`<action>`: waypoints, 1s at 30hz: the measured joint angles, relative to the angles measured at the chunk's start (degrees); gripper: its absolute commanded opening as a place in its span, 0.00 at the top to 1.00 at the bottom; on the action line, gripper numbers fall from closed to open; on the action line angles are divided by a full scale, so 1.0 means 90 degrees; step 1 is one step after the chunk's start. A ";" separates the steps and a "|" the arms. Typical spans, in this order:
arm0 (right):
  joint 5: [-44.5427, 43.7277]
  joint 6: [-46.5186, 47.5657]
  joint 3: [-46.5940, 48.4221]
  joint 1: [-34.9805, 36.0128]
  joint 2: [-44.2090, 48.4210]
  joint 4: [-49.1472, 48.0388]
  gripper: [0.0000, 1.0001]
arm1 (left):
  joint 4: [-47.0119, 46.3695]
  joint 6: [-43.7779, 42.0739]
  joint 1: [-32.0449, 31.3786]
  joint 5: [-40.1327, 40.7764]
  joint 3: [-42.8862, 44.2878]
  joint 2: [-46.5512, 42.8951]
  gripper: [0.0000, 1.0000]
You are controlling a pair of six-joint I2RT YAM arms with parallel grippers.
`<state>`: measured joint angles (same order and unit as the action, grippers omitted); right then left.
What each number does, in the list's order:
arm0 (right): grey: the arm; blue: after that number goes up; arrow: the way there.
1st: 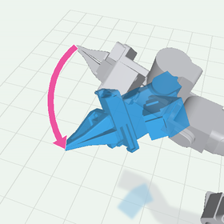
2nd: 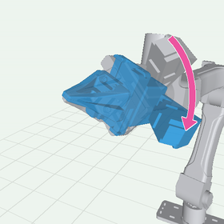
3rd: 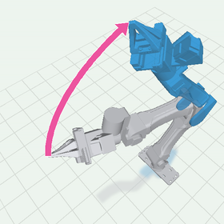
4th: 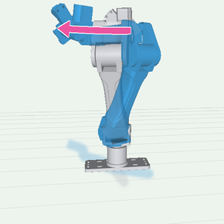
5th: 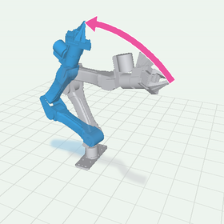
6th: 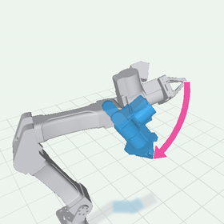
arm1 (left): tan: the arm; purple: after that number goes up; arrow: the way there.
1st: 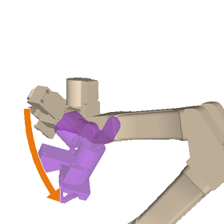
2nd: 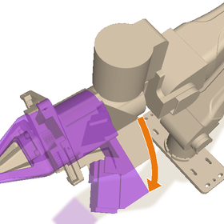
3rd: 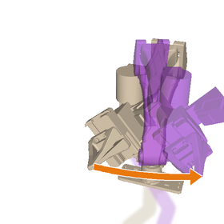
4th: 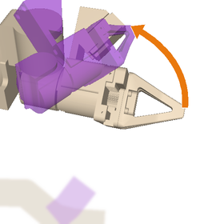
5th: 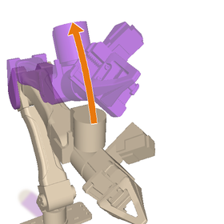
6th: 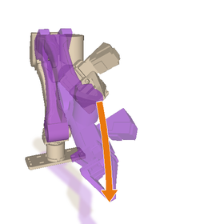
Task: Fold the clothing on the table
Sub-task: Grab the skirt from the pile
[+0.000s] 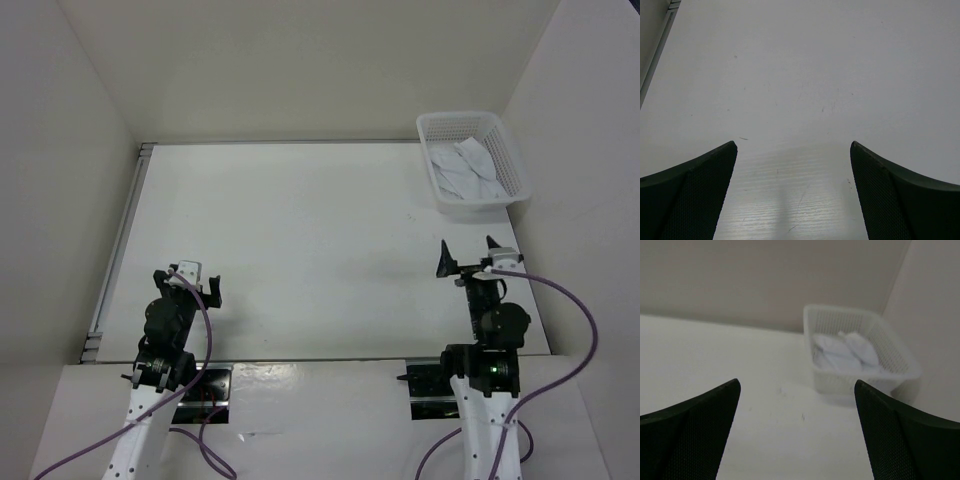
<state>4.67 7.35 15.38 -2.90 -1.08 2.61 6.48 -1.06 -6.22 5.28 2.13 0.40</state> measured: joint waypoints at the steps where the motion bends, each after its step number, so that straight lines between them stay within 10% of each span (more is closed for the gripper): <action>1: -0.0029 -0.0012 0.0493 0.0000 -0.0148 0.0049 0.01 | 0.0002 0.0000 0.0000 0.0000 0.0000 0.0000 0.00; 13: -0.0148 -0.1192 0.8272 -0.0262 -0.6800 0.3101 0.01 | 0.0053 0.0002 0.0000 0.0049 0.0000 -0.0002 0.00; 22: 0.2518 -0.1027 0.8794 -0.2613 -1.0363 0.4964 0.01 | 0.0080 0.0002 0.0000 0.0051 0.0000 -0.0007 0.00; 30: 0.1253 -0.0160 0.9513 -0.1311 -1.1043 0.4345 0.01 | 0.0090 0.0002 0.0000 0.0053 -0.0002 -0.0007 0.00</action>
<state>15.94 5.91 100.99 -14.70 -100.47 41.71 7.29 -1.04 -6.22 5.76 2.11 0.34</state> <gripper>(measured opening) 0.985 0.995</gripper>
